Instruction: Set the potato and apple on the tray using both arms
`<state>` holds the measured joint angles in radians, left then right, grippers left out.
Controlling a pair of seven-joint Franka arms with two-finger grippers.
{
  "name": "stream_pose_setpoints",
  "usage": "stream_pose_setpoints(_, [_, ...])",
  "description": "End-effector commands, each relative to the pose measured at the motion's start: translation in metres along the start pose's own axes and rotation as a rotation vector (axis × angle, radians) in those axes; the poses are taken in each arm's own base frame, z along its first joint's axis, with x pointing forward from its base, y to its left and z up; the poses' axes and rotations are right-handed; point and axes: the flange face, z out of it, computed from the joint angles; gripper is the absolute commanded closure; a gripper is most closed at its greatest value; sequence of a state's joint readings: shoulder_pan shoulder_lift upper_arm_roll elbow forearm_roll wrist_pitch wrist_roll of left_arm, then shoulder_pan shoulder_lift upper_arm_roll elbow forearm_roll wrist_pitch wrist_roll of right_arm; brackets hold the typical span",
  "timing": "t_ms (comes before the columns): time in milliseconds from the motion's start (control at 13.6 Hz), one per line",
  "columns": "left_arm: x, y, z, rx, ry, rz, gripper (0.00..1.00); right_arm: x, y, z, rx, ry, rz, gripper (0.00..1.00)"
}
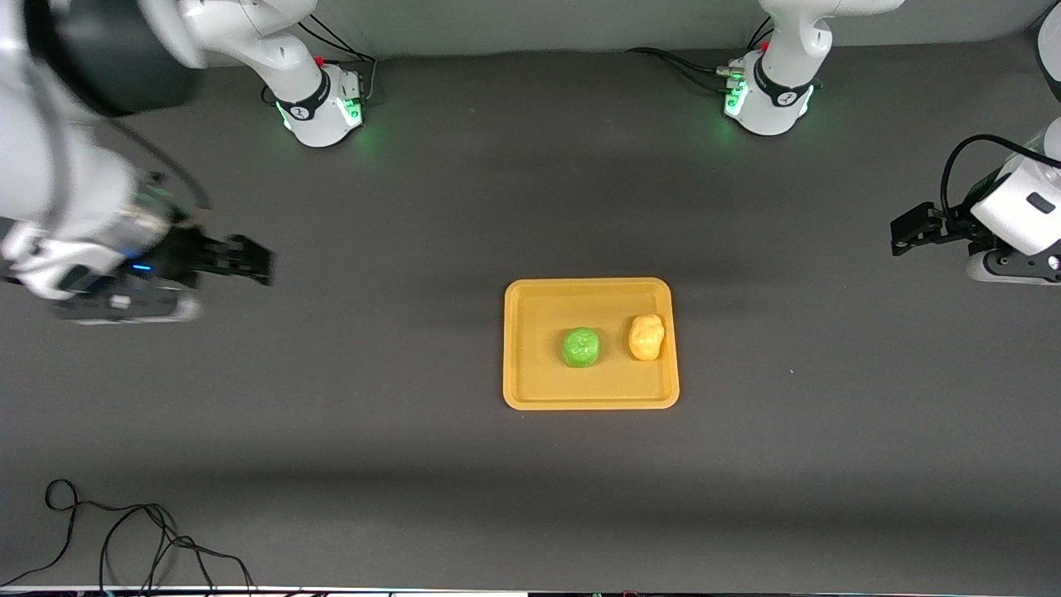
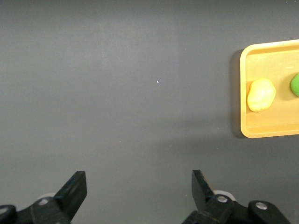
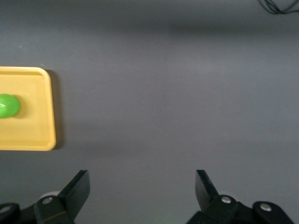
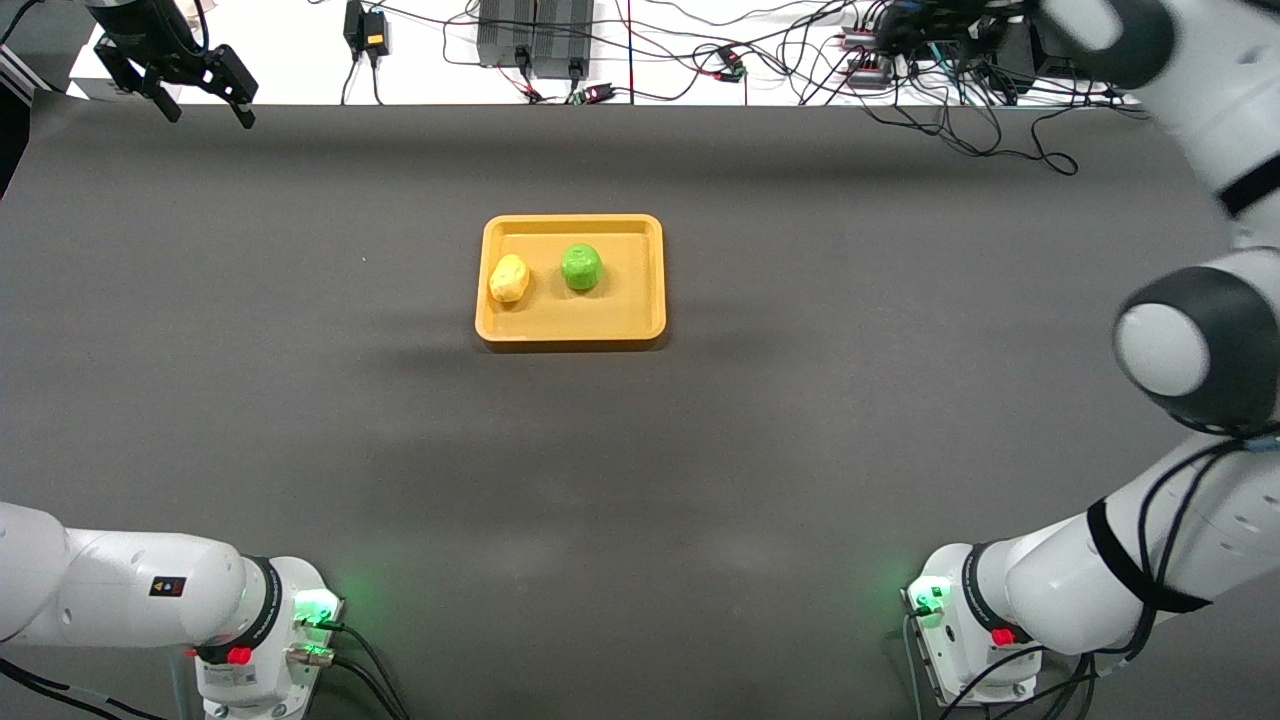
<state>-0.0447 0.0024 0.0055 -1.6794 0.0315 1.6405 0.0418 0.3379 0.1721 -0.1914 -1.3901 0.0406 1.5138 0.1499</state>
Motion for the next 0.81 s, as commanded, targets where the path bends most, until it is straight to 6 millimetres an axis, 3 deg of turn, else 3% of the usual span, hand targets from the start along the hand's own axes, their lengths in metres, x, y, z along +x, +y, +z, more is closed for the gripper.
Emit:
stream_pose_setpoints(0, [-0.001,0.000,-0.003,0.011,-0.002,0.001,0.00,-0.022,0.056,0.005,0.044,0.007,-0.013,0.00])
stream_pose_setpoints(221, [0.000,-0.001,-0.003,0.012,0.006,-0.001,0.00,-0.019,0.101,0.004,0.045,0.019,0.006,0.00])
stream_pose_setpoints(442, [-0.001,-0.001,-0.003,0.007,0.010,-0.004,0.00,-0.022,0.120,-0.001,0.041,0.029,0.033,0.00])
stream_pose_setpoints(737, [-0.005,-0.006,0.000,0.008,0.012,-0.013,0.00,-0.029,0.123,0.002,-0.001,0.019,0.034,0.00])
